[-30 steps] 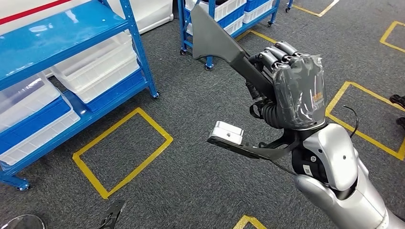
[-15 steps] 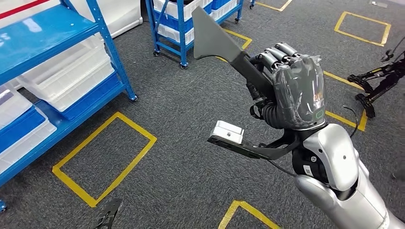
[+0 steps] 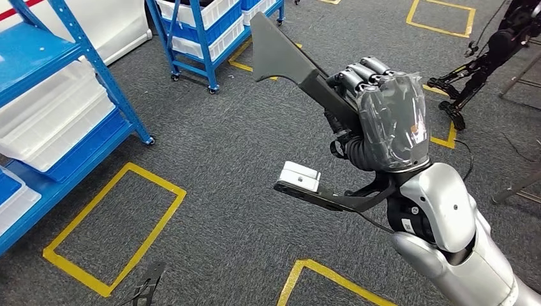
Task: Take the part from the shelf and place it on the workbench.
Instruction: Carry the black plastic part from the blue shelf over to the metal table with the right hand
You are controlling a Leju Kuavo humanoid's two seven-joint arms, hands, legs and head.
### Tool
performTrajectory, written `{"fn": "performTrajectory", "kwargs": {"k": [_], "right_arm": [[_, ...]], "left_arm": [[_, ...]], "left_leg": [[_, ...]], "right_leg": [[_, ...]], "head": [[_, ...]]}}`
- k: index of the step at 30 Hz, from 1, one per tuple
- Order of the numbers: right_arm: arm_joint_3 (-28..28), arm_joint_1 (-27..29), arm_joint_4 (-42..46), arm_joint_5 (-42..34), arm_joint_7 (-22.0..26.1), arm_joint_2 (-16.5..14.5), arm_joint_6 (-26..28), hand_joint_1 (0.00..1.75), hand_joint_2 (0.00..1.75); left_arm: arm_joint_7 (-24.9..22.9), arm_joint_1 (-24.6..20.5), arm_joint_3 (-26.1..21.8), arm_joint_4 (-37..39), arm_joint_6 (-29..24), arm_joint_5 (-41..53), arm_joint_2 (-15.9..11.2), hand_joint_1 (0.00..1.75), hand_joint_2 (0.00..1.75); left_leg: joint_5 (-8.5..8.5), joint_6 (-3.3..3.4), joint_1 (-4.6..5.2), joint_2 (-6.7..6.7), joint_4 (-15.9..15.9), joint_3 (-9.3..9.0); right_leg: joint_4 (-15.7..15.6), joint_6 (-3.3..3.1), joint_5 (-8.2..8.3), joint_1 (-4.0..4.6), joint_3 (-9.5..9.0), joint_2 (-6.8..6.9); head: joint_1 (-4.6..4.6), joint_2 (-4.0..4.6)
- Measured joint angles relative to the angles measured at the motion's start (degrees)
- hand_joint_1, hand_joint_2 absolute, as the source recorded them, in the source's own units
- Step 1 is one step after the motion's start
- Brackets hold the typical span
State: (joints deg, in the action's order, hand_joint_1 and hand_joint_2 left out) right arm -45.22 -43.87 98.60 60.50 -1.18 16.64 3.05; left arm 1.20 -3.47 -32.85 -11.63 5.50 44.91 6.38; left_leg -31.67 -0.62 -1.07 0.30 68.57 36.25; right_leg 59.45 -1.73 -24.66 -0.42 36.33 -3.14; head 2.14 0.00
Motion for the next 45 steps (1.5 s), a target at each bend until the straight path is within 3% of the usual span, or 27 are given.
{"fn": "performTrajectory", "kwargs": {"k": [2, 3, 4, 6, 8, 10, 12, 13, 14, 16, 18, 19, 21, 22, 24, 25, 27, 29, 31, 33, 35, 36, 37, 39, 41, 43, 45], "right_arm": [[-0.08, -0.15, -0.04, 0.01, 0.00, -0.23, -0.02, 1.75, 1.75], [-0.13, -0.23, -0.05, 0.01, 0.00, -0.34, -0.04, 1.75, 1.75], [-0.18, -0.26, -0.07, 0.01, 0.00, -0.40, -0.07, 1.75, 1.75], [-0.24, -0.25, -0.10, 0.00, -0.03, -0.43, -0.11, 1.75, 1.75], [-0.24, -0.41, -0.15, 0.00, -0.07, -0.37, -0.15, 1.75, 1.75], [-0.26, -0.60, -0.21, 0.01, -0.07, -0.36, -0.19, 1.75, 1.75], [-0.35, -0.55, -0.33, 0.01, -0.07, -0.37, -0.32, 1.75, 1.75], [-0.40, -0.50, -0.41, 0.01, -0.09, -0.37, -0.38, 1.75, 1.75], [-0.44, -0.50, -0.49, 0.00, -0.11, -0.36, -0.44, 1.75, 1.75], [-0.46, -0.67, -0.56, 0.00, -0.15, -0.36, -0.46, 1.75, 1.75], [-0.47, -0.89, -0.56, -0.01, -0.15, -0.38, -0.51, 1.75, 1.75], [-0.48, -0.95, -0.57, -0.03, -0.15, -0.39, -0.55, 1.75, 1.75], [-0.48, -1.00, -0.61, -0.08, -0.16, -0.39, -0.62, 1.75, 1.75], [-0.48, -1.05, -0.62, -0.09, -0.16, -0.42, -0.63, 1.75, 1.75], [-0.55, -1.23, -0.65, -0.04, -0.23, -0.77, -0.64, 1.75, 1.75], [-0.66, -1.28, -0.69, 0.04, -0.34, -1.12, -0.69, 1.75, 1.75], [-1.09, -1.24, -0.83, 0.33, -0.71, -1.87, -0.88, 1.75, 1.75], [-1.57, -1.17, -1.05, 0.66, -1.12, -2.42, -1.04, 1.75, 1.75], [-1.89, -1.18, -1.22, 1.03, -1.45, -2.94, -1.08, 1.75, 1.75], [-2.12, -1.21, -1.37, 1.61, -1.92, -3.60, -1.04, 1.75, 1.75], [-2.47, -0.97, -1.51, 2.34, -2.53, -4.26, -0.97, 1.75, 1.75], [-2.65, -0.80, -1.56, 2.64, -2.77, -4.50, -0.95, 1.75, 1.75], [-2.79, -0.63, -1.63, 2.82, -2.92, -4.62, -0.93, 1.75, 1.75], [-2.96, -0.56, -1.78, 3.09, -3.08, -4.75, -0.87, 1.75, 1.75], [-3.10, -0.43, -1.90, 3.43, -3.27, -4.99, -0.75, 1.75, 1.75], [-3.40, -0.03, -2.09, 3.94, -3.65, -5.40, -0.66, 1.75, 1.75], [-3.72, 0.23, -2.52, 4.54, -4.08, -6.22, -0.64, 1.75, 1.75]], "left_arm": [[0.00, -0.01, 0.02, 0.00, 0.01, 0.01, -0.01, 0.00, 1.75], [0.00, 0.00, 0.04, 0.00, 0.01, 0.01, 0.00, 0.00, 1.75], [0.00, 0.01, 0.06, 0.00, 0.00, 0.01, 0.01, 0.00, 1.75], [0.04, -0.07, 0.09, -0.01, -0.03, 0.01, 0.07, 0.00, 1.75], [0.17, -0.16, 0.08, -0.04, -0.02, -0.11, 0.14, 0.00, 1.75], [0.28, -0.14, 0.04, -0.09, 0.13, -0.34, 0.14, 0.00, 1.75], [0.32, -0.09, 0.01, -0.11, 0.35, -0.51, 0.11, 0.00, 1.75], [0.33, -0.10, 0.01, -0.11, 0.46, -0.56, 0.11, 0.00, 1.75], [0.34, -0.11, 0.01, -0.11, 0.60, -0.59, 0.11, 0.00, 1.75], [0.35, -0.15, 0.01, -0.11, 0.86, -0.63, 0.14, 0.00, 1.75], [0.35, -0.16, 0.00, -0.11, 1.15, -0.69, 0.16, 0.00, 1.75], [0.35, -0.15, 0.00, -0.11, 1.35, -0.77, 0.19, 0.00, 1.75], [0.34, -0.15, 0.00, -0.11, 1.72, -0.93, 0.30, 0.00, 1.75], [0.34, -0.18, 0.00, -0.11, 1.83, -0.99, 0.36, 0.00, 1.75], [0.31, -0.16, 0.01, -0.11, 1.88, -0.99, 0.40, 0.00, 1.75], [0.25, -0.04, 0.01, -0.11, 1.92, -1.02, 0.40, 0.00, 1.75], [0.07, 0.30, 0.02, -0.10, 2.00, -1.09, 0.41, 0.00, 1.75], [-0.04, 0.47, 0.01, -0.09, 2.04, -1.16, 0.38, 0.00, 1.75], [-0.06, 0.46, 0.00, -0.09, 2.03, -1.19, 0.31, 0.00, 1.75], [-0.07, 0.50, -0.01, -0.09, 1.99, -1.25, 0.25, 0.00, 1.75], [-0.10, 0.67, -0.03, -0.07, 1.92, -1.34, 0.24, 0.00, 1.75], [-0.13, 0.73, -0.05, -0.07, 1.88, -1.36, 0.25, 0.00, 1.75], [-0.16, 0.76, -0.07, -0.07, 1.87, -1.38, 0.26, 0.00, 1.75], [-0.17, 0.76, -0.11, -0.07, 1.82, -1.46, 0.26, 0.00, 1.75], [-0.19, 0.95, -0.19, -0.07, 1.73, -1.55, 0.15, 0.00, 1.75], [-0.54, 1.14, -0.26, -0.07, 1.83, -1.55, 0.04, 0.00, 1.75], [-1.13, 1.15, -0.28, -0.07, 2.10, -1.52, -0.03, 0.00, 1.75]], "left_leg": [[2.91, 0.43, -0.06, 2.09, -6.89, -2.98], [3.34, 0.61, -0.03, 2.85, -8.77, -3.75], [3.18, 0.78, 0.05, 3.14, -9.39, -3.95], [3.59, 1.31, 0.05, 2.19, -9.96, -4.04], [4.21, 2.09, -0.12, 0.96, -10.75, -4.30], [4.49, 2.57, -0.05, -0.34, -11.13, -4.39], [4.47, 2.67, 0.08, -1.62, -11.11, -4.31], [4.43, 2.64, 0.10, -2.24, -11.08, -4.30], [4.36, 2.57, 0.11, -2.83, -11.05, -4.33], [4.07, 2.25, 0.13, -3.84, -10.96, -4.52], [3.71, 1.69, 0.40, -4.69, -10.78, -4.67], [3.58, 1.39, 0.52, -5.12, -10.75, -4.72], [3.36, 0.76, 0.55, -5.93, -10.83, -4.89], [2.96, 0.47, 0.44, -5.57, -10.55, -4.90], [0.54, 0.10, 0.19, -3.27, -7.00, -3.49], [-1.27, 0.04, 0.12, -1.88, -3.45, -1.87], [-4.07, -0.05, 0.11, -0.79, 3.98, 1.98], [-3.00, -0.08, 0.09, -0.66, 5.37, 3.32], [1.30, 0.00, -0.04, 0.01, -0.53, 1.16], [3.95, 0.14, -0.27, 2.05, -6.76, -1.45], [3.98, 0.41, -0.21, 3.06, -8.75, -2.27], [4.06, 0.74, -0.18, 2.64, -8.99, -2.35], [4.31, 1.17, -0.14, 2.08, -9.27, -2.37], [4.84, 2.01, -0.17, 0.97, -9.93, -2.51], [4.97, 2.41, 0.05, -0.17, -10.16, -2.55], [4.87, 2.55, 0.25, -1.38, -10.15, -2.55], [4.73, 2.55, 0.37, -2.56, -10.15, -2.65]], "right_leg": [[0.52, 0.33, -0.04, 0.07, 0.37, -1.23], [0.68, 0.66, 0.07, 0.02, 0.69, -1.77], [0.68, 1.07, 0.27, -0.07, 1.02, -2.30], [0.48, 1.90, 0.69, -0.26, 1.43, -2.96], [2.30, 2.49, -0.59, -0.14, 2.38, -0.96], [8.43, 3.03, -4.10, -0.22, 5.20, 1.84], [15.02, 3.55, -6.70, -0.58, 8.22, 2.57], [15.94, 3.72, -6.57, -0.74, 8.55, 2.69], [14.64, 3.79, -5.44, -0.85, 7.75, 2.90], [7.05, 3.55, -2.04, -0.77, 3.54, 4.58], [1.16, 2.78, -0.39, -0.10, 0.42, 6.55], [0.24, 2.37, -0.44, 0.25, 0.05, 6.96], [0.00, 1.58, -0.31, 0.46, 0.11, 5.91], [-0.32, 1.23, -0.16, 0.37, -0.02, 5.37], [-0.94, 0.36, 0.17, 0.07, -0.38, 4.33], [-1.03, 0.10, 0.21, 0.08, -0.44, 3.75], [-0.90, -0.16, 0.17, 0.16, -0.39, 2.39], [-0.65, -0.18, 0.11, 0.23, -0.33, 0.95], [-0.25, 0.02, -0.04, 0.15, -0.27, -0.45], [0.50, 0.54, -0.30, 0.17, 0.18, -1.73], [0.89, 1.26, -0.24, 0.08, 0.84, -2.80], [0.80, 1.65, -0.03, -0.05, 1.07, -3.31], [0.82, 1.97, 0.01, -0.14, 1.23, -3.16], [2.97, 2.43, -1.50, -0.06, 2.37, -0.76], [9.17, 2.72, -4.95, -0.12, 5.25, 2.05], [14.91, 2.93, -7.01, -0.35, 7.91, 2.67], [13.58, 2.80, -5.33, -0.36, 7.07, 3.01]], "head": [[-0.04, 0.00], [-0.05, 0.00], [-0.05, 0.00], [-0.03, 0.00], [-0.22, 0.00], [-0.45, 0.00], [-0.49, 0.00], [-0.50, 0.00], [-0.51, 0.00], [-0.52, 0.00], [-0.48, 0.00], [-0.47, 0.00], [-0.46, 0.00], [-0.45, 0.00], [-0.42, 0.00], [-0.40, 0.00], [-0.37, 0.00], [-0.37, 0.00], [-0.37, 0.00], [-0.42, 0.00], [-0.45, 0.00], [-0.47, 0.00], [-0.45, 0.00], [-0.66, 0.00], [-0.87, 0.00], [-0.88, 0.00], [-0.89, 0.00]]}}
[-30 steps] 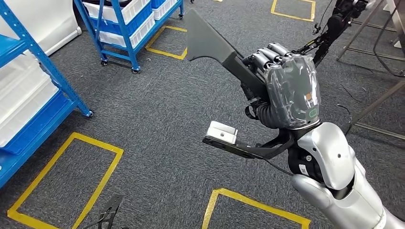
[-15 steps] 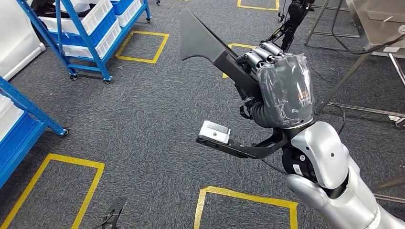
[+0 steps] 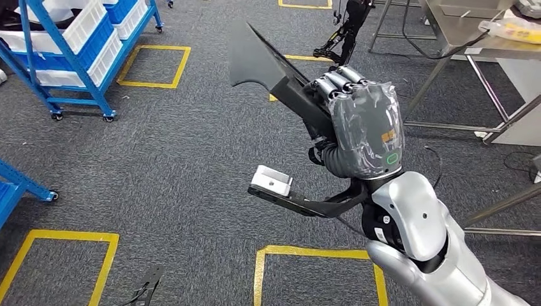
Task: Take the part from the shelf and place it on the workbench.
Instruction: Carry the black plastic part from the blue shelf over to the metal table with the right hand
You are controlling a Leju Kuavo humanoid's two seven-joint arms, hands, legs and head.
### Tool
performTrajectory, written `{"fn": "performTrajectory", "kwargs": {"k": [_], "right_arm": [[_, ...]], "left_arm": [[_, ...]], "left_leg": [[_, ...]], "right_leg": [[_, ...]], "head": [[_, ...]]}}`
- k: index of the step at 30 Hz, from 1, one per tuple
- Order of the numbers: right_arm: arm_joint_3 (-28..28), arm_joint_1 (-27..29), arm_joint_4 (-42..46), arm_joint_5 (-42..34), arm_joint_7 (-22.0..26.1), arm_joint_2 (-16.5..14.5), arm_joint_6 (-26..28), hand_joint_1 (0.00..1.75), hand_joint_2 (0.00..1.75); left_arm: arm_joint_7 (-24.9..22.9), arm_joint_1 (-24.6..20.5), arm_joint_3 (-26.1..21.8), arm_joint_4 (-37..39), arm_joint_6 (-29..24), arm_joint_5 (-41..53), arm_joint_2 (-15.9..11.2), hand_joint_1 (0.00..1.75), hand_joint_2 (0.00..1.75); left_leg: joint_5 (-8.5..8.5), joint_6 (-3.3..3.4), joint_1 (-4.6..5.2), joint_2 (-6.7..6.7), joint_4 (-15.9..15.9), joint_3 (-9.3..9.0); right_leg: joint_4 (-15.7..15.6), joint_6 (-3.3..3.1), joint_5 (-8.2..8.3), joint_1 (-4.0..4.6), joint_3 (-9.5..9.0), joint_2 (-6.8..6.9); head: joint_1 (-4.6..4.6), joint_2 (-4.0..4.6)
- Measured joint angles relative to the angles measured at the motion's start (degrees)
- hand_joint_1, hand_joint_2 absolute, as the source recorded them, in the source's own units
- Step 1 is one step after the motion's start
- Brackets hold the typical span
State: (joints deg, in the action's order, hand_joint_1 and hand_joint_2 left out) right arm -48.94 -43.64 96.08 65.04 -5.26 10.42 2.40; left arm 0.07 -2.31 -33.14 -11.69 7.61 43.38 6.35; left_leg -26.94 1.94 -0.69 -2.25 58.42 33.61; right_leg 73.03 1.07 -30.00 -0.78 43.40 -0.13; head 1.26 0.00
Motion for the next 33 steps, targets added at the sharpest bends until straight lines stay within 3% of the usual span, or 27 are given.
{"fn": "performTrajectory", "kwargs": {"k": [2, 4, 5, 7, 9, 11, 12, 13, 14, 15, 16, 18, 20, 22, 24, 26, 28, 29, 30, 31, 33], "right_arm": [[-0.14, -0.11, -0.45, 0.47, -0.23, -1.12, 0.00, 1.75, 1.75], [-0.28, -0.39, -0.78, 0.75, -0.38, -2.14, 0.02, 1.75, 1.75], [-0.40, -0.51, -0.97, 0.84, -0.50, -2.51, 0.04, 1.75, 1.75], [-0.69, -0.66, -1.28, 0.94, -0.71, -2.95, 0.10, 1.75, 1.75], [-0.86, -0.94, -1.38, 0.99, -0.82, -3.14, 0.23, 1.75, 1.75], [-0.99, -1.17, -1.39, 1.05, -0.87, -3.27, 0.37, 1.75, 1.75], [-1.05, -1.17, -1.44, 1.08, -0.87, -3.30, 0.40, 1.75, 1.75], [-1.08, -1.11, -1.50, 1.10, -0.87, -3.30, 0.42, 1.75, 1.75], [-1.09, -1.06, -1.57, 1.10, -0.87, -3.30, 0.42, 1.75, 1.75], [-1.09, -1.05, -1.62, 1.10, -0.88, -3.30, 0.42, 1.75, 1.75], [-1.09, -1.08, -1.64, 1.14, -0.88, -3.30, 0.42, 1.75, 1.75], [-1.09, -1.30, -1.64, 1.42, -0.86, -3.26, 0.40, 1.75, 1.75], [-1.10, -1.87, -1.64, 2.39, -0.84, -2.88, 0.32, 1.75, 1.75], [-1.11, -2.92, -1.66, 3.95, -0.86, -1.67, 0.14, 1.75, 1.75], [-1.10, -4.67, -1.74, 5.00, -0.73, 0.20, -0.16, 1.75, 1.75], [-1.09, -6.49, -1.87, 5.11, -0.28, 1.84, -0.56, 1.75, 1.75], [-1.09, -7.41, -1.99, 4.82, 0.30, 3.04, -0.84, 1.75, 1.75], [-1.09, -7.60, -2.04, 4.69, 0.48, 3.55, -0.92, 1.75, 1.75], [-1.09, -7.76, -2.08, 4.62, 0.57, 4.03, -0.96, 1.75, 1.75], [-1.09, -7.97, -2.10, 4.60, 0.59, 4.44, -0.98, 1.75, 1.75], [-1.08, -8.61, -2.13, 4.60, 0.61, 5.01, -1.00, 1.75, 1.75]], "left_arm": [[-0.44, -0.04, 0.00, 0.00, 0.21, 0.06, -0.04, 0.00, 1.75], [-0.85, -0.07, 0.00, 0.00, 0.48, 0.26, -0.07, 0.00, 1.75], [-1.07, -0.05, 0.00, 0.01, 0.69, 0.36, -0.09, 0.00, 1.75], [-1.51, -0.07, -0.01, 0.02, 1.15, 0.44, -0.07, 0.00, 1.75], [-1.72, -0.06, -0.02, 0.02, 1.49, 0.47, -0.04, 0.00, 1.75], [-1.81, 0.12, -0.02, 0.04, 1.73, 0.51, -0.05, 0.00, 1.75], [-1.86, 0.27, -0.02, 0.07, 1.79, 0.53, -0.05, 0.00, 1.75], [-1.90, 0.42, -0.03, 0.10, 1.84, 0.53, -0.05, 0.00, 1.75], [-1.93, 0.52, -0.03, 0.13, 1.88, 0.54, -0.05, 0.00, 1.75], [-1.94, 0.56, -0.04, 0.15, 1.92, 0.56, -0.07, 0.00, 1.75], [-1.96, 0.54, -0.05, 0.15, 1.97, 0.58, -0.10, 0.00, 1.75], [-2.04, 0.50, -0.07, 0.17, 2.06, 0.62, -0.15, 0.00, 1.75], [-2.12, 0.52, -0.09, 0.22, 2.17, 0.62, -0.16, 0.00, 1.75], [-2.15, 0.49, -0.16, 0.26, 2.22, 0.62, -0.14, 0.00, 1.75], [-2.12, 0.43, -0.23, 0.26, 2.29, 0.62, -0.11, 0.00, 1.75], [-2.09, 0.51, -0.33, 0.26, 2.50, 0.64, -0.19, 0.00, 1.75], [-1.99, 0.63, -0.47, 0.26, 2.78, 0.66, -0.30, 0.00, 1.75], [-1.91, 0.64, -0.52, 0.26, 2.92, 0.66, -0.33, 0.00, 1.75], [-1.82, 0.62, -0.57, 0.26, 3.02, 0.64, -0.34, 0.00, 1.75], [-1.75, 0.60, -0.60, 0.26, 3.09, 0.63, -0.33, 0.00, 1.75], [-1.69, 0.58, -0.67, 0.26, 3.09, 0.60, -0.31, 0.00, 1.75]], "left_leg": [[-0.22, -0.21, 0.12, -1.04, 0.00, -0.25], [-0.48, -0.65, 0.32, -1.94, 0.03, -0.49], [-0.59, -0.90, 0.38, -2.39, 0.01, -0.59], [-0.90, -1.52, 0.36, -3.15, -0.11, -0.94], [-2.43, -2.03, 0.20, -1.66, 1.71, -0.55], [-5.69, -2.28, 0.03, 0.89, 7.79, 2.13], [-7.19, -2.41, -0.01, 1.49, 11.55, 4.05], [-7.93, -2.55, -0.06, 1.72, 14.33, 5.59], [-7.56, -2.68, -0.13, 1.78, 15.30, 6.31], [-6.14, -2.77, -0.21, 1.86, 14.09, 5.98], [-3.96, -2.86, -0.36, 2.27, 10.91, 4.63], [-1.04, -2.91, -0.79, 4.53, 4.24, 1.64], [-0.75, -2.54, -0.87, 6.02, 1.70, 0.57], [-0.57, -1.77, -0.69, 5.19, 1.49, 0.63], [-0.17, -0.89, -0.70, 4.05, 1.04, 0.56], [-0.01, -0.27, -0.60, 2.79, 0.75, 0.51], [-0.09, -0.03, -0.44, 1.48, 0.74, 0.52], [-0.16, 0.02, -0.40, 0.85, 0.75, 0.49], [-0.24, 0.03, -0.38, 0.27, 0.75, 0.43], [-0.36, 0.01, -0.37, -0.30, 0.75, 0.31], [-0.70, -0.26, -0.25, -1.39, 0.76, -0.06]], "right_leg": [[-7.55, -0.61, 3.22, 0.43, -4.21, 1.89], [-12.82, -1.38, 4.59, 1.23, -7.01, 3.64], [-13.46, -1.66, 4.45, 1.55, -7.26, 3.79], [-13.99, -2.21, 4.70, 1.49, -7.49, 2.55], [-14.93, -2.94, 5.13, 1.07, -8.17, 1.47], [-15.35, -3.42, 5.36, 0.89, -8.52, 0.40], [-15.30, -3.51, 5.37, 0.90, -8.50, -0.27], [-15.22, -3.52, 5.35, 0.91, -8.47, -0.99], [-15.08, -3.49, 5.31, 0.88, -8.44, -1.76], [-14.85, -3.39, 5.22, 0.80, -8.42, -2.52], [-14.50, -3.20, 5.04, 0.68, -8.38, -3.23], [-13.44, -2.58, 4.54, 0.50, -7.93, -4.53], [-12.68, -1.83, 4.41, 0.44, -7.10, -5.66], [-12.60, -1.11, 4.63, 0.28, -6.53, -6.37], [-11.18, -0.58, 3.67, 0.33, -5.70, -4.25], [-5.72, -0.15, 0.61, 0.42, -3.12, -1.21], [1.17, 0.14, -2.23, 0.24, 0.26, -0.37], [2.81, 0.18, -2.41, 0.16, 1.10, -0.29], [2.17, 0.16, -1.47, 0.12, 0.79, -0.19], [-0.60, 0.03, 0.30, 0.12, -0.63, 0.08], [-8.81, -0.50, 3.70, 0.63, -4.89, 2.02]], "head": [[0.00, 0.00], [0.02, 0.00], [0.03, 0.00], [0.05, 0.00], [0.09, 0.00], [0.15, 0.00], [0.19, 0.00], [0.17, 0.00], [0.17, 0.00], [0.16, 0.00], [0.16, 0.00], [0.13, 0.00], [0.09, 0.00], [0.09, 0.00], [-0.04, 0.00], [-0.22, 0.00], [-0.28, 0.00], [-0.28, 0.00], [-0.29, 0.00], [-0.28, 0.00], [-0.28, 0.00]]}}
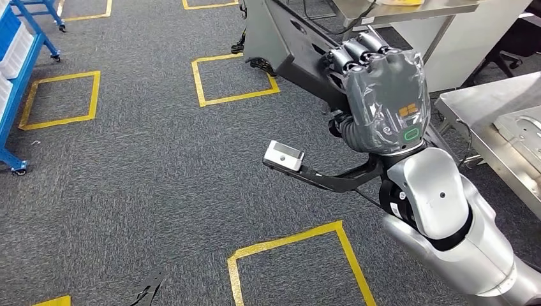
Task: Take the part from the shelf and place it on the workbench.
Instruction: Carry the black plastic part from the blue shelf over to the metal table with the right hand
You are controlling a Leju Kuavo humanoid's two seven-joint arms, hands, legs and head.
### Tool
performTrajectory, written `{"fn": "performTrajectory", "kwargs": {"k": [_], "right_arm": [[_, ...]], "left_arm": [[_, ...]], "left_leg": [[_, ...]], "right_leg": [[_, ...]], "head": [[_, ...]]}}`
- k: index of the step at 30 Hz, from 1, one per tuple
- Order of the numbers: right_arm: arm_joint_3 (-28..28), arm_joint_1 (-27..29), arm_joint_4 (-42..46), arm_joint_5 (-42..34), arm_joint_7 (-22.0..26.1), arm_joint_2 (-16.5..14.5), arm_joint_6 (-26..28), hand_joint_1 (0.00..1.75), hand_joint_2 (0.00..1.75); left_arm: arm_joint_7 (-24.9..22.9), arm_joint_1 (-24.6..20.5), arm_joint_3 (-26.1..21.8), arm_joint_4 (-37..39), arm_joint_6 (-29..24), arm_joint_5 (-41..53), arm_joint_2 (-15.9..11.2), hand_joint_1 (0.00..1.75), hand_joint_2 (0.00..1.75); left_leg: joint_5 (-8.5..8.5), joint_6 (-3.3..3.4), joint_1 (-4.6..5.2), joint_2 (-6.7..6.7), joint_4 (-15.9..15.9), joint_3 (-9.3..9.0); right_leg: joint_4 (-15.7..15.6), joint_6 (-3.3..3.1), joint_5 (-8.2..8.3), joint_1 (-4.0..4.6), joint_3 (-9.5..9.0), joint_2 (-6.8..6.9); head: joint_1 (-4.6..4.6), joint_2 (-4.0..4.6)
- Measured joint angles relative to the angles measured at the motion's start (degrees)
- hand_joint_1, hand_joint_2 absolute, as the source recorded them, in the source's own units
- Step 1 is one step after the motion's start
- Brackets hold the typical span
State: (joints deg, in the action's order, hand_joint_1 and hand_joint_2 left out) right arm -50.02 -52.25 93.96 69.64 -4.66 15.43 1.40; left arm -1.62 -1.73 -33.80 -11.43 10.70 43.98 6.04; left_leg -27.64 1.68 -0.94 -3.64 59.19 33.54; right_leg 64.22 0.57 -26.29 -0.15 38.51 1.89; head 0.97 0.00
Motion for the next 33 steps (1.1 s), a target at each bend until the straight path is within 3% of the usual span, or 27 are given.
{"fn": "performTrajectory", "kwargs": {"k": [2, 5, 7, 9, 10, 11, 12, 13, 15, 17, 19, 20, 22, 24, 26, 27, 29, 31, 33], "right_arm": [[0.01, -0.53, 0.01, -0.08, 0.04, 0.30, -0.02, 1.75, 1.75], [0.07, -0.89, 0.02, -0.74, 0.08, 0.95, -0.14, 1.75, 1.75], [0.19, -1.35, 0.01, -1.04, 0.14, 1.23, -0.19, 1.75, 1.75], [0.25, -1.70, -0.04, -1.08, 0.31, 1.31, -0.23, 1.75, 1.75], [0.25, -1.74, -0.06, -1.13, 0.40, 1.32, -0.26, 1.75, 1.75], [0.25, -1.71, -0.09, -1.18, 0.48, 1.35, -0.28, 1.75, 1.75], [0.25, -1.70, -0.10, -1.23, 0.50, 1.38, -0.30, 1.75, 1.75], [0.25, -1.71, -0.11, -1.29, 0.50, 1.40, -0.31, 1.75, 1.75], [0.25, -1.80, -0.13, -1.37, 0.50, 1.44, -0.31, 1.75, 1.75], [0.25, -1.88, -0.14, -1.46, 0.50, 1.47, -0.32, 1.75, 1.75], [0.25, -1.89, -0.16, -1.55, 0.50, 1.69, -0.33, 1.75, 1.75], [0.25, -1.88, -0.16, -1.58, 0.50, 1.90, -0.33, 1.75, 1.75], [0.25, -2.04, -0.16, -1.61, 0.51, 2.32, -0.32, 1.75, 1.75], [0.25, -2.12, -0.16, -1.62, 0.54, 2.49, -0.31, 1.75, 1.75], [0.25, -1.91, -0.22, -1.62, 0.56, 2.57, -0.33, 1.75, 1.75], [0.25, -1.81, -0.27, -1.62, 0.57, 2.65, -0.33, 1.75, 1.75], [0.25, -1.83, -0.31, -1.62, 0.57, 2.77, -0.33, 1.75, 1.75], [0.25, -1.99, -0.31, -1.62, 0.57, 2.81, -0.32, 1.75, 1.75], [0.25, -2.08, -0.31, -1.62, 0.57, 2.82, -0.31, 1.75, 1.75]], "left_arm": [[0.05, -0.03, -0.09, 0.00, -0.04, -0.01, 0.02, 0.00, 1.75], [0.10, -0.25, -0.15, 0.00, -0.10, -0.06, 0.05, 0.00, 1.75], [0.13, -0.42, -0.16, 0.00, -0.18, -0.07, 0.03, 0.00, 1.75], [0.14, -0.36, -0.16, 0.01, -0.22, -0.04, -0.01, 0.00, 1.75], [0.15, -0.28, -0.16, 0.02, -0.21, -0.02, -0.01, 0.00, 1.75], [0.17, -0.24, -0.17, 0.02, -0.21, 0.00, -0.02, 0.00, 1.75], [0.20, -0.23, -0.17, 0.02, -0.21, 0.01, -0.03, 0.00, 1.75], [0.24, -0.25, -0.18, 0.02, -0.21, 0.02, -0.05, 0.00, 1.75], [0.28, -0.27, -0.19, 0.03, -0.21, 0.02, -0.13, 0.00, 1.75], [0.30, -0.28, -0.19, 0.04, -0.20, 0.03, -0.17, 0.00, 1.75], [0.31, -0.39, -0.19, 0.06, -0.19, 0.03, -0.17, 0.00, 1.75], [0.32, -0.48, -0.19, 0.07, -0.19, 0.03, -0.13, 0.00, 1.75], [0.37, -0.59, -0.20, 0.07, -0.20, 0.04, -0.08, 0.00, 1.75], [0.42, -0.54, -0.25, 0.07, -0.21, 0.06, -0.10, 0.00, 1.75], [0.42, -0.48, -0.29, 0.07, -0.21, 0.10, -0.14, 0.00, 1.75], [0.42, -0.48, -0.29, 0.07, -0.20, 0.13, -0.14, 0.00, 1.75], [0.42, -0.50, -0.29, 0.07, -0.16, 0.13, -0.11, 0.00, 1.75], [0.43, -0.52, -0.29, 0.07, -0.15, 0.13, -0.06, 0.00, 1.75], [0.44, -0.55, -0.29, 0.07, -0.16, 0.13, -0.04, 0.00, 1.75]], "left_leg": [[-0.30, -0.49, 0.17, -0.99, -0.06, -0.32], [-0.83, -1.38, 0.19, -1.88, -0.13, -0.93], [-2.89, -1.75, 0.04, 0.11, 2.78, 0.13], [-6.40, -1.86, -0.10, 2.55, 10.08, 3.74], [-7.58, -1.91, -0.10, 3.00, 13.66, 5.67], [-7.66, -1.94, -0.11, 3.18, 15.69, 6.96], [-6.65, -1.92, -0.11, 3.24, 15.60, 7.26], [-4.64, -1.85, -0.13, 3.41, 13.28, 6.48], [-0.65, -1.64, -0.23, 5.06, 5.74, 3.36], [0.61, -1.33, -0.25, 6.65, 1.32, 1.37], [0.47, -0.87, -0.10, 6.33, 0.80, 1.09], [0.67, -0.51, -0.12, 5.76, 0.47, 0.96], [1.09, 0.28, -0.28, 4.59, -0.35, 0.59], [1.18, 0.72, -0.25, 3.43, -0.75, 0.41], [1.04, 0.80, -0.19, 2.21, -0.76, 0.38], [0.93, 0.79, -0.18, 1.61, -0.75, 0.31], [0.61, 0.59, -0.18, 0.52, -0.74, -0.05], [0.18, 0.16, -0.04, -0.42, -0.74, -0.55], [-0.18, -0.44, 0.18, -1.34, -0.81, -0.93]], "right_leg": [[-4.28, -0.59, 0.99, 0.74, -2.14, 1.34], [-5.05, -1.30, 1.04, 0.83, -2.57, -0.04], [-5.76, -2.04, 1.33, 0.42, -3.17, -1.06], [-5.89, -2.52, 1.39, 0.25, -3.33, -2.23], [-5.81, -2.61, 1.34, 0.27, -3.32, -2.91], [-5.68, -2.64, 1.28, 0.30, -3.32, -3.69], [-5.52, -2.62, 1.20, 0.32, -3.33, -4.43], [-5.31, -2.54, 1.07, 0.29, -3.34, -5.18], [-4.66, -2.12, 0.68, 0.22, -3.20, -6.60], [-4.07, -1.49, 0.46, 0.05, -2.69, -7.83], [-4.16, -0.76, 0.70, -0.16, -2.30, -8.89], [-4.18, -0.43, 0.70, -0.20, -2.20, -8.81], [-2.23, 0.12, -0.66, -0.04, -1.20, -6.29], [3.96, 0.59, -3.83, -0.14, 1.88, -3.15], [10.08, 0.97, -5.76, -0.55, 5.19, -2.38], [10.61, 1.09, -5.24, -0.70, 5.64, -2.22], [5.13, 1.04, -1.55, -0.77, 3.03, -1.38], [-2.34, 0.44, 1.28, -0.17, -0.79, 0.91], [-5.10, -0.34, 1.60, 0.54, -2.09, 1.84]], "head": [[0.03, 0.00], [0.05, 0.00], [0.09, 0.00], [0.12, 0.00], [0.14, 0.00], [0.13, 0.00], [0.13, 0.00], [0.13, 0.00], [0.11, 0.00], [0.09, 0.00], [0.08, 0.00], [0.09, 0.00], [-0.20, 0.00], [-0.47, 0.00], [-0.48, 0.00], [-0.49, 0.00], [-0.49, 0.00], [-0.48, 0.00], [-0.44, 0.00]]}}
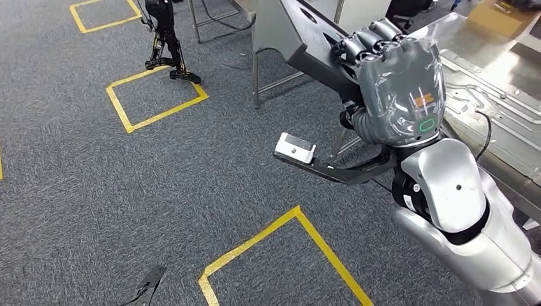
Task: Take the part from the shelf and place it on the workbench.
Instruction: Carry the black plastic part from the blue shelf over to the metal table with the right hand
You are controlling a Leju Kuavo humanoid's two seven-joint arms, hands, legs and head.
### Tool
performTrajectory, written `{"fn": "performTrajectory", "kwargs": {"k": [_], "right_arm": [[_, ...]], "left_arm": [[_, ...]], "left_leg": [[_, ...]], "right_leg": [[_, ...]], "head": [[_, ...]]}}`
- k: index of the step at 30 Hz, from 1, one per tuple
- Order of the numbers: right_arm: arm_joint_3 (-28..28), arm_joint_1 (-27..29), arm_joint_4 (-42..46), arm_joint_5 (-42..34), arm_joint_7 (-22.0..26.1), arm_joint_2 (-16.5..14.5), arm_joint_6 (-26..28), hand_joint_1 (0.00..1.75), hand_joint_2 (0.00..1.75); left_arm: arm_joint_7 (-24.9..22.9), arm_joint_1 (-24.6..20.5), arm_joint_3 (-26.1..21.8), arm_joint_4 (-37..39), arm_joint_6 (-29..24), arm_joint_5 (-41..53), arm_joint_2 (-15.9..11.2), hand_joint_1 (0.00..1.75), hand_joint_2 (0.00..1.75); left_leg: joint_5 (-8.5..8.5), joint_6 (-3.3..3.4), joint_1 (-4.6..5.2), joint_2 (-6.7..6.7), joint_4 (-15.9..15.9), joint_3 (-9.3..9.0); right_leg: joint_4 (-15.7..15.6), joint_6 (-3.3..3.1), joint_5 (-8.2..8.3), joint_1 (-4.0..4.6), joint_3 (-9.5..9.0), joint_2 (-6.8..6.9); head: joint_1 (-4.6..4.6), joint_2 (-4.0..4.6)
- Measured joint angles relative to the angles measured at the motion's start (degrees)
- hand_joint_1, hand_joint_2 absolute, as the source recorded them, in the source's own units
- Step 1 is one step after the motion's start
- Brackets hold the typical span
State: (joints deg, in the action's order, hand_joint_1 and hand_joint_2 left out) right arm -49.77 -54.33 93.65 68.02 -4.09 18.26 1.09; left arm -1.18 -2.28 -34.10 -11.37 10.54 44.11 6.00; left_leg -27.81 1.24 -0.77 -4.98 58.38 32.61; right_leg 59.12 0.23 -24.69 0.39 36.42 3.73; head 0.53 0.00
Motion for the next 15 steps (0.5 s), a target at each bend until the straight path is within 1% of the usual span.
{"fn": "performTrajectory", "kwargs": {"k": [1, 2, 3, 4, 5, 6, 7, 8, 9, 10, 11, 12, 13, 14, 15], "right_arm": [[0.00, -0.03, 0.01, 0.00, 0.00, 0.03, 0.00, 1.75, 1.75], [0.01, -0.04, 0.03, -0.01, 0.00, 0.05, 0.01, 1.75, 1.75], [0.01, -0.12, 0.06, -0.02, 0.00, 0.09, 0.01, 1.75, 1.75], [0.02, -0.24, 0.09, -0.03, -0.01, 0.07, 0.02, 1.75, 1.75], [0.02, -0.33, 0.11, -0.06, -0.01, 0.03, 0.02, 1.75, 1.75], [0.02, -0.39, 0.11, -0.11, 0.00, 0.00, 0.02, 1.75, 1.75], [0.01, -0.36, 0.09, -0.17, 0.01, -0.04, 0.01, 1.75, 1.75], [0.01, -0.28, 0.08, -0.25, 0.03, -0.05, 0.01, 1.75, 1.75], [0.00, -0.22, 0.05, -0.30, 0.04, -0.05, 0.00, 1.75, 1.75], [0.00, -0.19, 0.03, -0.32, 0.04, -0.05, 0.00, 1.75, 1.75], [0.00, -0.20, 0.02, -0.33, 0.04, -0.05, 0.00, 1.75, 1.75], [0.00, -0.22, 0.01, -0.33, 0.04, -0.05, 0.00, 1.75, 1.75], [0.00, -0.28, -0.01, -0.34, 0.04, -0.05, -0.01, 1.75, 1.75], [0.00, -0.32, -0.03, -0.36, 0.05, -0.05, -0.02, 1.75, 1.75], [0.00, -0.32, -0.05, -0.42, 0.05, -0.04, -0.03, 1.75, 1.75]], "left_arm": [[0.00, -0.02, 0.00, 0.00, 0.00, 0.00, 0.01, 0.00, 1.75], [0.00, -0.06, 0.00, 0.00, 0.00, 0.00, 0.01, 0.00, 1.75], [0.02, -0.09, 0.00, 0.00, 0.01, 0.00, 0.01, 0.00, 1.75], [0.07, -0.14, 0.00, 0.00, 0.03, 0.00, 0.00, 0.00, 1.75], [0.12, -0.15, 0.00, 0.00, 0.05, 0.00, -0.02, 0.00, 1.75], [0.16, -0.12, 0.00, 0.00, 0.11, 0.01, -0.02, 0.00, 1.75], [0.19, -0.06, 0.00, 0.00, 0.15, 0.04, -0.02, 0.00, 1.75], [0.20, -0.01, 0.00, 0.00, 0.18, 0.08, -0.01, 0.00, 1.75], [0.21, 0.02, 0.00, 0.00, 0.20, 0.12, -0.02, 0.00, 1.75], [0.25, 0.00, 0.00, 0.00, 0.17, 0.15, -0.03, 0.00, 1.75], [0.31, -0.02, 0.00, 0.00, 0.15, 0.15, -0.05, 0.00, 1.75], [0.40, -0.04, -0.01, 0.01, 0.13, 0.15, -0.08, 0.00, 1.75], [0.49, -0.04, -0.01, 0.01, 0.11, 0.15, -0.11, 0.00, 1.75], [0.57, -0.05, -0.01, 0.02, 0.13, 0.14, -0.13, 0.00, 1.75], [0.62, -0.05, -0.01, 0.03, 0.14, 0.14, -0.13, 0.00, 1.75]], "left_leg": [[-0.12, -0.33, 0.11, -0.54, -0.12, -0.23], [-0.36, -0.70, 0.05, -0.81, -0.19, -0.45], [-0.80, -1.00, -0.03, -0.34, 0.16, -0.53], [-1.67, -1.22, -0.10, 0.71, 1.43, -0.12], [-2.98, -1.36, -0.22, 2.12, 3.86, 0.98], [-4.53, -1.43, -0.25, 3.45, 7.44, 2.79], [-5.90, -1.48, -0.26, 4.15, 11.36, 5.03], [-6.50, -1.54, -0.27, 4.44, 14.41, 7.01], [-6.03, -1.55, -0.27, 4.55, 15.75, 8.24], [-4.43, -1.49, -0.27, 4.65, 14.80, 8.35], [-2.03, -1.37, -0.28, 4.98, 11.80, 7.38], [-0.04, -1.16, -0.31, 5.96, 8.25, 5.96], [1.15, -0.95, -0.35, 7.01, 4.88, 4.52], [1.58, -0.73, -0.32, 7.87, 2.66, 3.48], [1.24, -0.43, -0.21, 8.34, 1.63, 2.92]], "right_leg": [[-0.13, -0.35, 0.03, 0.16, 0.04, -0.66], [-0.40, -0.69, 0.10, -0.04, -0.19, -1.34], [-0.79, -1.04, 0.20, -0.22, -0.52, -1.95], [-1.19, -1.45, 0.35, -0.42, -0.87, -2.51], [-1.49, -1.82, 0.44, -0.61, -1.19, -3.09], [-1.56, -2.09, 0.39, -0.54, -1.29, -3.69], [-1.51, -2.33, 0.29, -0.48, -1.31, -4.38], [-1.41, -2.45, 0.10, -0.40, -1.34, -5.19], [-1.23, -2.49, -0.13, -0.33, -1.39, -6.00], [-0.95, -2.45, -0.41, -0.30, -1.48, -6.79], [-0.57, -2.31, -0.78, -0.32, -1.60, -7.57], [-0.16, -2.11, -1.17, -0.41, -1.68, -8.25], [0.31, -1.81, -1.57, -0.42, -1.60, -8.97], [0.56, -1.45, -1.84, -0.55, -1.48, -9.65], [0.75, -1.02, -1.85, -0.66, -1.37, -10.25]], "head": [[0.01, 0.00], [0.02, 0.00], [0.01, 0.00], [0.04, 0.00], [0.08, 0.00], [0.10, 0.00], [0.13, 0.00], [0.14, 0.00], [0.13, 0.00], [0.13, 0.00], [0.13, 0.00], [0.10, 0.00], [0.08, 0.00], [0.09, 0.00], [0.09, 0.00]]}}
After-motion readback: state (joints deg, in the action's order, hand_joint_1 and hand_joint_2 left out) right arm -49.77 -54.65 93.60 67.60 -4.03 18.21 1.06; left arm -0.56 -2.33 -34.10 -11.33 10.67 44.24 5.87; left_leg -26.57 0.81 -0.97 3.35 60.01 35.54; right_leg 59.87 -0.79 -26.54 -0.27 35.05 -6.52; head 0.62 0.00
